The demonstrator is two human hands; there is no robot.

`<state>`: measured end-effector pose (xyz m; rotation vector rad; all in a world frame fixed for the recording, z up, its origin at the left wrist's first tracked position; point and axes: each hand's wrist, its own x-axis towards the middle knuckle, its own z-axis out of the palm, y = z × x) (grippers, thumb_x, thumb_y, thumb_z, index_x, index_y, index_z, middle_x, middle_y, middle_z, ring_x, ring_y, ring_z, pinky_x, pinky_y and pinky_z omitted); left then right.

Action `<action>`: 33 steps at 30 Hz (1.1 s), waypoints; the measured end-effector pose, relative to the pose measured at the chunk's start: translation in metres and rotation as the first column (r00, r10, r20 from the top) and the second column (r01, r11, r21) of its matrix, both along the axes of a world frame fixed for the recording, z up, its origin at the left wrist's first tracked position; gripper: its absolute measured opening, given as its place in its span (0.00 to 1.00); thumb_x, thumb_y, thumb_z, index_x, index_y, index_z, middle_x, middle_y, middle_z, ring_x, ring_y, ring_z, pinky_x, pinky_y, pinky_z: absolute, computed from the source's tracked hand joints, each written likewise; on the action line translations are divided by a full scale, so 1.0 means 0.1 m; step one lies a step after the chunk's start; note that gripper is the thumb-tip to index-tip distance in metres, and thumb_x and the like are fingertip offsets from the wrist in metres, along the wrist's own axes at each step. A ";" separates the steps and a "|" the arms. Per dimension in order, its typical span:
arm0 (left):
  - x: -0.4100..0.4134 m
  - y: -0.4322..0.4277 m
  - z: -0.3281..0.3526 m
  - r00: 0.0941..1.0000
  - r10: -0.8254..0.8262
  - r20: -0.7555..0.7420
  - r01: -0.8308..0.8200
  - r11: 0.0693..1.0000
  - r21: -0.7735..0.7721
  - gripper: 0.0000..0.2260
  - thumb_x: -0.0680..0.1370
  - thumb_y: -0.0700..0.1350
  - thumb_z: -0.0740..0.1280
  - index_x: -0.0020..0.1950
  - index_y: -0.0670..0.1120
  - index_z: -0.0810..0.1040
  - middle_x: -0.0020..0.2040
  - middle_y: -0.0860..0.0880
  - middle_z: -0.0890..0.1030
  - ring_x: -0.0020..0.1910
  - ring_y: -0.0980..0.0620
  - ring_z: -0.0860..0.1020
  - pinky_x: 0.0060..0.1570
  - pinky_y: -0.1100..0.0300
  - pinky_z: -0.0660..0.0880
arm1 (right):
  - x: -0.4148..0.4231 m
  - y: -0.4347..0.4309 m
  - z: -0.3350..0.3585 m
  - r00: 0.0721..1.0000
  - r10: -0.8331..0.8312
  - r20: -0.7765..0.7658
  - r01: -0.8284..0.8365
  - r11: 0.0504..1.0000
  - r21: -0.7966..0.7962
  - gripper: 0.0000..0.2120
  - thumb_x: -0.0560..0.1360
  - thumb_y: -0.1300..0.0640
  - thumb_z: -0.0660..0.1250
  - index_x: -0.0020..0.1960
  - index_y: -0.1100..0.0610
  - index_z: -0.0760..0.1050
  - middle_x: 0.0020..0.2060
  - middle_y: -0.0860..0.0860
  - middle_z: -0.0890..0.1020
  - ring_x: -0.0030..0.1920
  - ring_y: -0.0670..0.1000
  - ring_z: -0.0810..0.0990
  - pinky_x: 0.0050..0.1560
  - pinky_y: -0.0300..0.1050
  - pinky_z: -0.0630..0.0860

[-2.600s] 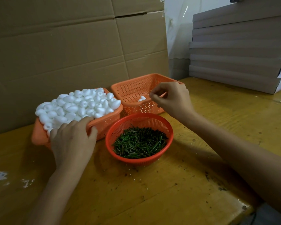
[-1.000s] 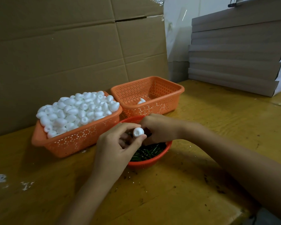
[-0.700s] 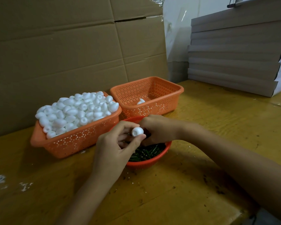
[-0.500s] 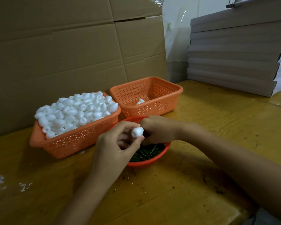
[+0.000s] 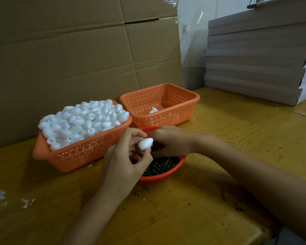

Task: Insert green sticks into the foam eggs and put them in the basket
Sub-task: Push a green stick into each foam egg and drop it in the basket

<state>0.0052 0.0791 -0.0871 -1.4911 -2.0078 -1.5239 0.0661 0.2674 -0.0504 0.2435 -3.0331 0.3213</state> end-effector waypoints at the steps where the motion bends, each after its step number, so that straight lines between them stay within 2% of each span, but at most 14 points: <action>1: 0.01 0.00 0.01 1.000 0.003 -0.014 -0.003 1.000 -0.003 0.15 0.77 0.42 0.72 0.63 0.52 0.79 0.48 0.55 0.86 0.44 0.52 0.87 0.42 0.53 0.85 | 0.00 0.00 0.00 1.000 0.003 -0.003 -0.003 1.000 -0.010 0.11 0.80 0.53 0.71 0.60 0.56 0.80 0.53 0.50 0.85 0.52 0.51 0.82 0.54 0.54 0.78; 3: 0.00 0.00 0.02 0.999 0.010 -0.051 -0.011 1.000 -0.022 0.21 0.77 0.40 0.70 0.69 0.54 0.80 0.52 0.55 0.86 0.46 0.52 0.87 0.43 0.55 0.85 | 0.00 0.01 -0.01 1.000 0.004 -0.006 -0.004 1.000 -0.008 0.11 0.80 0.54 0.72 0.61 0.55 0.81 0.54 0.49 0.85 0.52 0.50 0.82 0.53 0.52 0.78; 6: -0.03 -0.01 0.02 0.993 0.024 -0.113 -0.030 0.999 -0.045 0.15 0.76 0.38 0.69 0.60 0.51 0.85 0.51 0.55 0.85 0.45 0.52 0.86 0.41 0.52 0.85 | 0.00 0.01 -0.02 1.000 0.010 -0.008 -0.011 1.000 -0.016 0.10 0.80 0.54 0.72 0.59 0.56 0.81 0.48 0.45 0.82 0.45 0.47 0.78 0.47 0.48 0.74; 10: -0.05 -0.01 0.00 0.997 0.033 -0.069 -0.034 0.999 -0.021 0.10 0.75 0.39 0.71 0.53 0.50 0.83 0.48 0.56 0.85 0.46 0.55 0.87 0.41 0.52 0.86 | 0.00 0.01 -0.01 1.000 0.007 -0.016 -0.007 1.000 0.002 0.11 0.80 0.53 0.72 0.60 0.55 0.81 0.53 0.50 0.85 0.52 0.51 0.82 0.53 0.54 0.78; 13: -0.05 0.01 -0.01 0.999 0.031 -0.037 -0.031 0.999 -0.015 0.05 0.77 0.40 0.72 0.49 0.50 0.81 0.45 0.56 0.86 0.45 0.54 0.87 0.40 0.51 0.86 | 0.00 0.01 -0.01 1.000 0.014 -0.015 -0.014 1.000 0.005 0.08 0.80 0.55 0.72 0.58 0.55 0.81 0.50 0.50 0.85 0.48 0.49 0.81 0.50 0.54 0.79; 17: -0.06 0.00 0.01 0.999 0.021 -0.027 -0.022 0.999 -0.031 0.08 0.82 0.40 0.70 0.51 0.51 0.87 0.40 0.57 0.86 0.35 0.56 0.86 0.37 0.57 0.83 | 0.01 0.01 0.00 1.000 0.022 -0.018 -0.022 1.000 -0.021 0.09 0.79 0.57 0.72 0.59 0.53 0.81 0.53 0.48 0.85 0.50 0.47 0.80 0.50 0.46 0.77; 19: -0.07 0.00 0.03 0.999 0.009 -0.038 -0.011 0.999 -0.040 0.08 0.83 0.40 0.71 0.54 0.52 0.87 0.37 0.57 0.85 0.30 0.55 0.83 0.36 0.60 0.81 | 0.01 0.01 0.00 1.000 0.023 -0.010 -0.023 0.999 -0.035 0.10 0.79 0.56 0.72 0.61 0.52 0.81 0.57 0.47 0.84 0.55 0.48 0.81 0.54 0.47 0.77; 21: -0.06 0.00 0.05 0.999 0.011 -0.049 -0.013 0.999 -0.032 0.09 0.82 0.37 0.71 0.54 0.51 0.87 0.37 0.59 0.84 0.30 0.54 0.81 0.35 0.64 0.77 | 0.00 0.02 0.00 1.000 0.022 -0.004 -0.022 0.999 -0.041 0.11 0.80 0.54 0.72 0.62 0.51 0.81 0.58 0.48 0.84 0.57 0.49 0.81 0.57 0.49 0.77; 25: -0.02 -0.01 0.07 1.000 0.016 -0.022 -0.016 1.000 -0.021 0.10 0.80 0.35 0.73 0.53 0.50 0.86 0.41 0.60 0.85 0.37 0.59 0.83 0.38 0.72 0.74 | -0.01 0.02 -0.01 1.000 0.016 0.000 -0.016 0.999 -0.047 0.13 0.80 0.53 0.72 0.64 0.51 0.80 0.60 0.48 0.84 0.59 0.49 0.80 0.59 0.50 0.77; 29: -0.03 0.00 0.09 0.999 0.009 -0.043 -0.011 1.000 -0.029 0.08 0.81 0.38 0.73 0.54 0.51 0.86 0.44 0.58 0.83 0.47 0.56 0.84 0.46 0.68 0.77 | 0.00 0.02 -0.01 1.000 0.020 0.008 -0.020 0.997 -0.071 0.14 0.80 0.54 0.72 0.65 0.52 0.80 0.60 0.43 0.83 0.58 0.44 0.79 0.56 0.43 0.76; 31: -0.03 0.00 0.10 0.997 0.036 -0.074 -0.042 0.996 -0.074 0.08 0.82 0.39 0.72 0.55 0.52 0.85 0.44 0.56 0.79 0.47 0.54 0.80 0.45 0.67 0.75 | 0.00 0.03 0.00 1.000 0.024 0.000 -0.024 0.998 -0.066 0.14 0.80 0.54 0.72 0.65 0.51 0.80 0.61 0.45 0.84 0.60 0.45 0.80 0.56 0.43 0.76; 33: -0.04 -0.01 0.11 0.999 0.042 -0.033 -0.045 0.993 -0.107 0.10 0.80 0.38 0.68 0.55 0.53 0.81 0.46 0.53 0.76 0.47 0.52 0.77 0.44 0.66 0.72 | 0.00 0.03 0.00 0.999 0.032 0.000 -0.032 0.997 -0.068 0.12 0.80 0.55 0.71 0.64 0.49 0.82 0.59 0.45 0.84 0.59 0.44 0.80 0.53 0.40 0.75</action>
